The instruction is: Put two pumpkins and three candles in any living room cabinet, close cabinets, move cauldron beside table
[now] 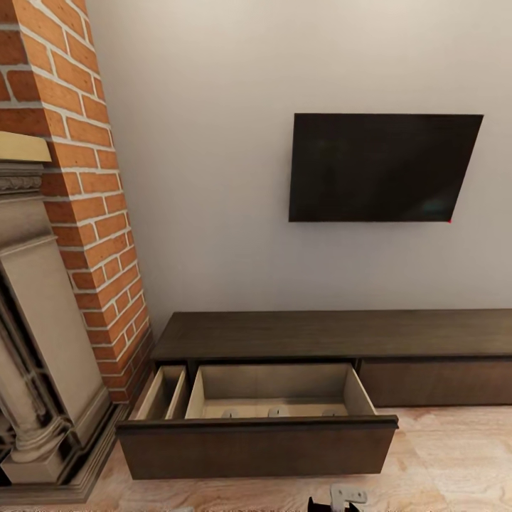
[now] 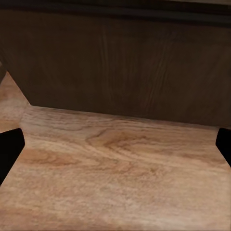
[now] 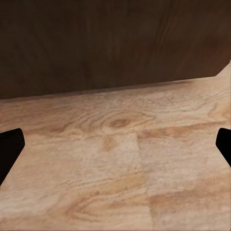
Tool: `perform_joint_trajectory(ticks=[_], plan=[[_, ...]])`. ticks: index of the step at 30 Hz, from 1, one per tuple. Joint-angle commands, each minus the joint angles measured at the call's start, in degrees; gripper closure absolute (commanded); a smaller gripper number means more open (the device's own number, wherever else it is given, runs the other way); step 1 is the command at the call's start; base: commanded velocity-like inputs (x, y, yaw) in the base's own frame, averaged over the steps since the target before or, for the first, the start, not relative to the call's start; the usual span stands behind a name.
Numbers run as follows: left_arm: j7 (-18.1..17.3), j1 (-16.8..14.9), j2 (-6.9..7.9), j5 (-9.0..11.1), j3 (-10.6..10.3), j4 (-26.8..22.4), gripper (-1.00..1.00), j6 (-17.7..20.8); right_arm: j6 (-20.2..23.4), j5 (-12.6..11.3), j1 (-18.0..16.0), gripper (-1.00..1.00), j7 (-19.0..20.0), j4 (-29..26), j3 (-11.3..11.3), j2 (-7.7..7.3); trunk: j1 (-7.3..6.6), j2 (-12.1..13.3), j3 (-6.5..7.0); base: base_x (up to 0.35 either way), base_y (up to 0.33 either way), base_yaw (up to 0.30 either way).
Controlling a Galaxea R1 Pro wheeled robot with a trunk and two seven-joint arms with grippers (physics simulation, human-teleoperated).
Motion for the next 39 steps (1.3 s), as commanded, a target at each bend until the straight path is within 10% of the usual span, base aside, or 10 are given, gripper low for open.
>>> perform_joint_trajectory(ticks=[1,25,39], plan=[[0.4,0.0,0.06,0.6,-0.4,0.0,-1.0,-0.3,-0.2,-0.5,0.0,-1.0,-0.3,-0.1,0.5,-0.03,0.22,-0.4,-0.24,0.0,0.0,0.0],[0.2,-3.3,-0.08,0.4,-0.4,-4.7,-1.0,-0.2,-0.6,5.6,-0.1,-1.0,-1.0,-7.7,0.1,-0.32,5.49,-10.1,-4.55,0.0,0.0,0.0],[0.9,-3.2,0.09,0.3,-1.0,-6.0,-1.0,-1.0,-13.0,5.9,-0.1,-1.0,-5.6,-7.5,0.1,-0.3,8.56,-15.7,-7.07,0.0,0.0,0.0]])
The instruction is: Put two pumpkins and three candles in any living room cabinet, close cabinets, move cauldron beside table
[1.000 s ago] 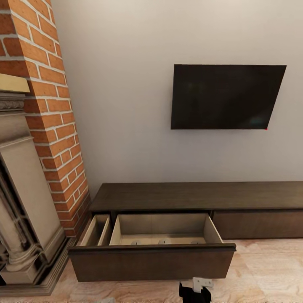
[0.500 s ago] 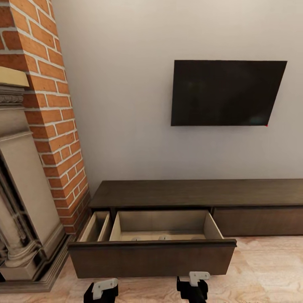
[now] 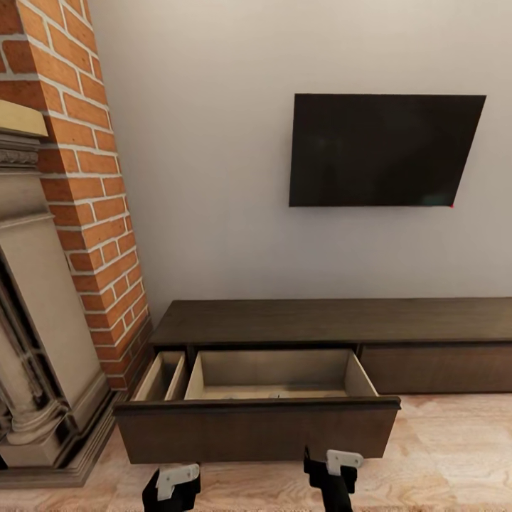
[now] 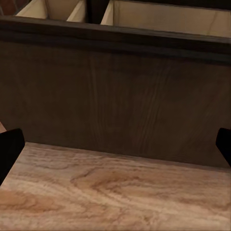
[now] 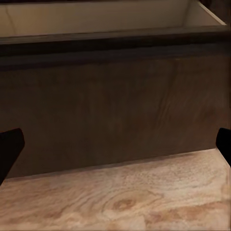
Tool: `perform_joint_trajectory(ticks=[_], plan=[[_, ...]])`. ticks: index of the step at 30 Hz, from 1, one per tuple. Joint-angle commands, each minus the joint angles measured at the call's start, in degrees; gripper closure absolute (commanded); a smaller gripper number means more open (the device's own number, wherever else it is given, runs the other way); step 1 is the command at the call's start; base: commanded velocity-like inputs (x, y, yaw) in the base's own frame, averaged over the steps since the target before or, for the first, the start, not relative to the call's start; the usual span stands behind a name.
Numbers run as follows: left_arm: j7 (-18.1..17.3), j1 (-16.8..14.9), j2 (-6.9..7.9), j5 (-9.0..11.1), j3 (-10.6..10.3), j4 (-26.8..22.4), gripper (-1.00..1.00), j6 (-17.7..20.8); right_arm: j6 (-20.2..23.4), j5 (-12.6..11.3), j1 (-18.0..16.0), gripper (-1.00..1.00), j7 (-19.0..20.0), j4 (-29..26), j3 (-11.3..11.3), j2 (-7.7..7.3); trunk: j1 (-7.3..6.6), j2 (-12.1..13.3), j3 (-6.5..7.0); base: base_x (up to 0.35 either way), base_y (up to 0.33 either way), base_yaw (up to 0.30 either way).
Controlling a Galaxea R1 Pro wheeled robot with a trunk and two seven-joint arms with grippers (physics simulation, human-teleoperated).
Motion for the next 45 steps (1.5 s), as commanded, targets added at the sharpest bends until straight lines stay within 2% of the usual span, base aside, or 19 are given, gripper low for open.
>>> perform_joint_trajectory(ticks=[1,7,9,13,18,20,22,25,27,30,34,39,45], plan=[[0.3,0.0,0.05,0.6,-0.3,0.1,-1.0,-0.3,-0.3,-0.5,-0.1,-1.0,-0.5,0.1,0.5,-0.04,0.22,-0.4,-0.24,0.0,0.0,0.0],[0.4,0.1,0.05,0.6,-0.4,0.0,-1.0,-1.1,-0.9,-1.0,-0.1,-1.0,-0.8,0.4,0.4,-0.34,1.53,-2.8,-1.32,0.0,0.0,0.0],[0.4,0.2,0.05,0.6,-0.4,-0.1,-1.0,-4.4,-1.1,-1.1,0.0,-1.0,-0.8,0.4,0.3,-0.51,1.97,-3.6,-1.68,0.0,0.0,0.0],[0.4,0.3,0.05,0.6,-0.4,0.3,-1.0,-7.7,-1.4,-1.1,0.0,-1.0,-0.8,0.4,0.2,-0.6,2.85,-5.3,-2.4,0.0,0.0,0.0],[0.4,0.3,0.01,0.6,-0.4,0.5,-1.0,-10.4,-6.4,-1.1,0.6,-1.0,-0.8,0.5,0.3,-0.63,3.95,-7.3,-3.29,0.0,0.0,0.0],[0.4,0.3,0.0,0.5,-0.4,0.5,-1.0,-11.4,-7.2,-1.0,1.0,-1.0,-0.8,0.5,0.3,-0.64,4.39,-8.1,-3.65,0.0,0.0,0.0],[0.3,0.3,-0.02,-0.5,-0.4,0.6,-1.0,-12.5,-7.9,-0.8,1.3,-1.0,-0.8,0.5,0.3,-0.64,4.83,-8.9,-4.01,0.0,0.0,0.0],[0.4,0.3,-0.03,-4.1,-0.3,0.6,-1.0,-13.4,-8.4,-0.6,1.6,-1.0,-0.8,0.5,0.3,-0.64,5.49,-10.1,-4.55,0.0,0.0,0.0],[0.4,0.3,-0.03,-5.7,-0.3,0.5,-1.0,-14.0,-8.5,-0.6,1.6,-1.0,-0.7,0.4,0.3,-0.64,5.93,-10.9,-4.91,0.0,0.0,0.0],[0.4,0.3,-0.03,-6.6,-0.2,0.0,-1.0,-14.9,-8.7,-0.5,1.7,-1.0,-0.7,0.4,0.4,-0.62,6.58,-12.1,-5.45,0.0,0.0,0.0],[0.4,0.4,-0.02,-7.1,-0.3,-0.8,-1.0,-15.7,-8.9,-0.5,1.8,-1.0,-0.7,0.3,0.4,-0.62,7.46,-13.7,-6.17,0.0,0.0,0.0],[0.4,0.8,0.04,-7.3,-0.4,-3.3,-1.0,-16.5,-8.9,-0.4,1.8,-1.0,-0.7,0.2,0.4,-0.64,7.46,-13.7,-6.17,0.0,0.0,0.0],[0.4,0.8,-0.02,-7.4,-0.3,-3.6,-1.0,-16.6,-9.0,-0.4,2.0,-1.0,-0.7,-0.1,0.4,-0.64,7.46,-13.7,-6.17,0.0,0.0,0.0]])
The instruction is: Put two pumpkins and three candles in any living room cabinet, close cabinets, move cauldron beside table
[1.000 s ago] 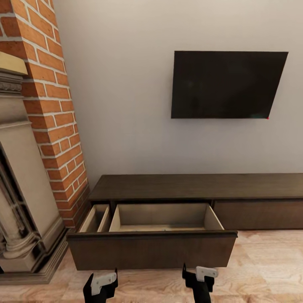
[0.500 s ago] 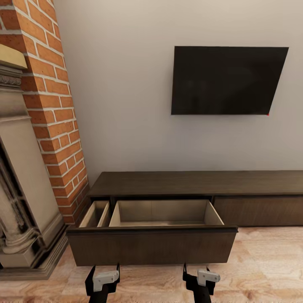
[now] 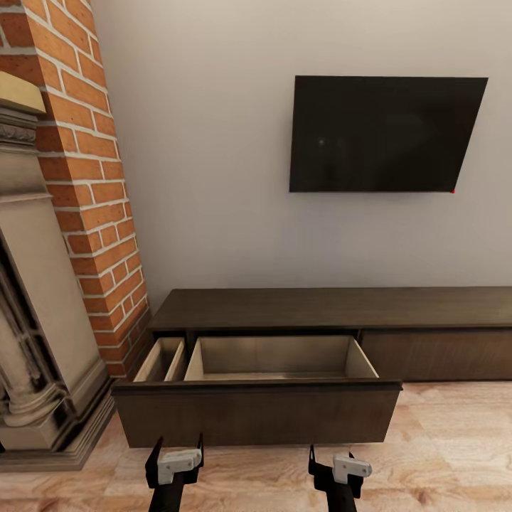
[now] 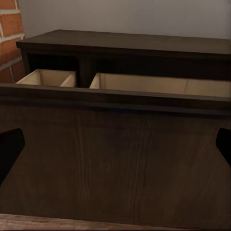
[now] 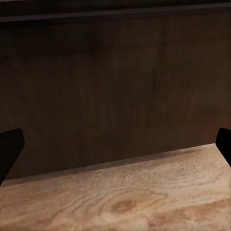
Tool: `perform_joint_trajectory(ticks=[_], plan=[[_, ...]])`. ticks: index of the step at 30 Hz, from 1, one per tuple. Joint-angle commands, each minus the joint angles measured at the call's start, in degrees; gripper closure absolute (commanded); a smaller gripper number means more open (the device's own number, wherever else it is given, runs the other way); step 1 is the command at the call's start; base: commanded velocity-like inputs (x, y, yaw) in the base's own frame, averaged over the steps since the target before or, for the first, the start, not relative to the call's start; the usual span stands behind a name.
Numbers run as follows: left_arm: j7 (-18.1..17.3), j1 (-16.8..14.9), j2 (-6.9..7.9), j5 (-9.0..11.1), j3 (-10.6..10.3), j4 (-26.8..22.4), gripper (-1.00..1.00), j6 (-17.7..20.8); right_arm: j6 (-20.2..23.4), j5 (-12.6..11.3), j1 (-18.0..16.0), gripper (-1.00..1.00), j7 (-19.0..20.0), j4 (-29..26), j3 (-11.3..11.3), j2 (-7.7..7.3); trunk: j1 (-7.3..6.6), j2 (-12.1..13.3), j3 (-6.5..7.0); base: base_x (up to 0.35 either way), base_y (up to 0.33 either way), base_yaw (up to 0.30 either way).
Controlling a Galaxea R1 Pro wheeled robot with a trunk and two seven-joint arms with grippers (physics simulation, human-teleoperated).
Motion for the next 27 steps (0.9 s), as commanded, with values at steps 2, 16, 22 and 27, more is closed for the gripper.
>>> perform_joint_trajectory(ticks=[2,16,22,27], plan=[[0.4,0.0,0.03,0.1,-0.2,0.2,-1.0,-0.2,-0.2,-0.4,0.0,-1.0,-0.4,0.0,0.5,-0.03,-0.01,0.0,-0.06,0.0,0.0,0.0],[0.2,-0.1,0.01,-0.2,-0.3,2.4,-1.0,0.0,-0.2,-0.4,0.0,-1.0,-0.3,-0.2,0.6,0.09,-0.01,0.0,-0.06,0.153,0.0,0.0],[0.2,-0.1,0.02,-0.2,-0.3,2.5,-1.0,0.0,-0.2,-0.5,0.0,-1.0,-0.3,-0.2,0.6,0.22,-0.01,0.0,-0.06,0.158,0.012,0.0],[0.3,-0.1,0.02,-0.1,-0.3,2.5,-1.0,0.0,-0.2,-0.5,0.0,-1.0,-0.3,-0.3,0.6,0.25,-0.01,0.0,-0.06,0.037,0.005,0.0]])
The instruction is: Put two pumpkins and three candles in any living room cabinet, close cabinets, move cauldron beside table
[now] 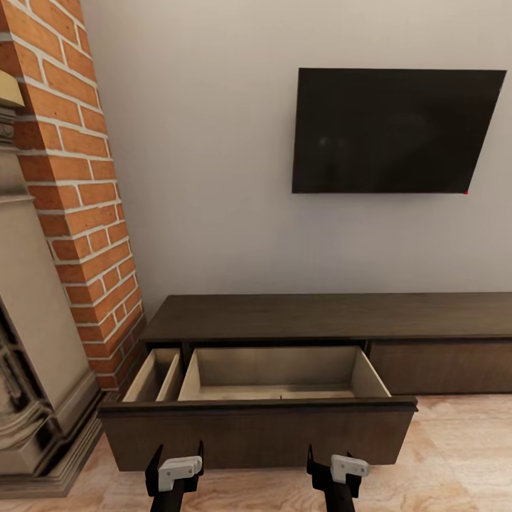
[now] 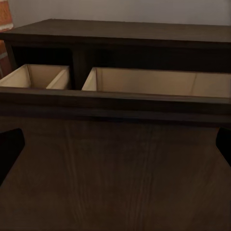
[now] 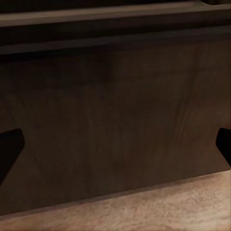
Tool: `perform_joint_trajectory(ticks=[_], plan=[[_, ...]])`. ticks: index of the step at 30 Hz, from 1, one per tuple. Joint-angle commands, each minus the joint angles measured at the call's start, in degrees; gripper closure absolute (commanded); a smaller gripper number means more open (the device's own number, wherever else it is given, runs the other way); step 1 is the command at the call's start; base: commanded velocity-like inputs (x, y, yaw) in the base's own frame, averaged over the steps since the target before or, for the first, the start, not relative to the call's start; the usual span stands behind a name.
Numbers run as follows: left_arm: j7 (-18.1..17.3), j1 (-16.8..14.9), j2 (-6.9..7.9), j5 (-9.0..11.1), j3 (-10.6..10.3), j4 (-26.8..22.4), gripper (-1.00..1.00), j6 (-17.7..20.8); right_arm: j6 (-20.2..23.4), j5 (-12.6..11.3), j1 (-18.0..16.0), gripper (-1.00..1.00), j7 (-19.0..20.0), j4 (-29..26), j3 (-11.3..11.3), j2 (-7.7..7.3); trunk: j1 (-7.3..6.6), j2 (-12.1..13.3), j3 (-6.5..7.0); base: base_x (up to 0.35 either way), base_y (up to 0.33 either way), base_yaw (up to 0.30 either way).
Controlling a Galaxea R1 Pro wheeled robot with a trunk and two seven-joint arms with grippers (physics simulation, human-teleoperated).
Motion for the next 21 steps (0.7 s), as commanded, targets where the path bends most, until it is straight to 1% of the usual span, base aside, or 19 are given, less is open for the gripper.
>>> perform_joint_trajectory(ticks=[1,19,21], plan=[[0.4,0.0,0.04,0.2,-0.2,0.0,-1.0,-0.2,-0.2,-0.4,-0.1,-1.0,-0.4,0.0,0.5,-0.03,-0.01,0.0,-0.06,0.014,0.002,0.0],[0.4,0.0,0.0,0.4,-0.2,-0.4,-1.0,-0.2,-0.2,-0.4,-0.1,-1.0,-0.4,0.1,0.4,-0.14,-0.01,0.0,-0.06,0.002,0.0,0.0],[0.4,0.0,-0.02,0.4,-0.2,-0.5,-1.0,-0.2,-0.2,-0.4,-0.1,-1.0,-0.4,0.1,0.4,-0.14,0.43,-0.8,-0.42,0.0,0.0,0.0]])
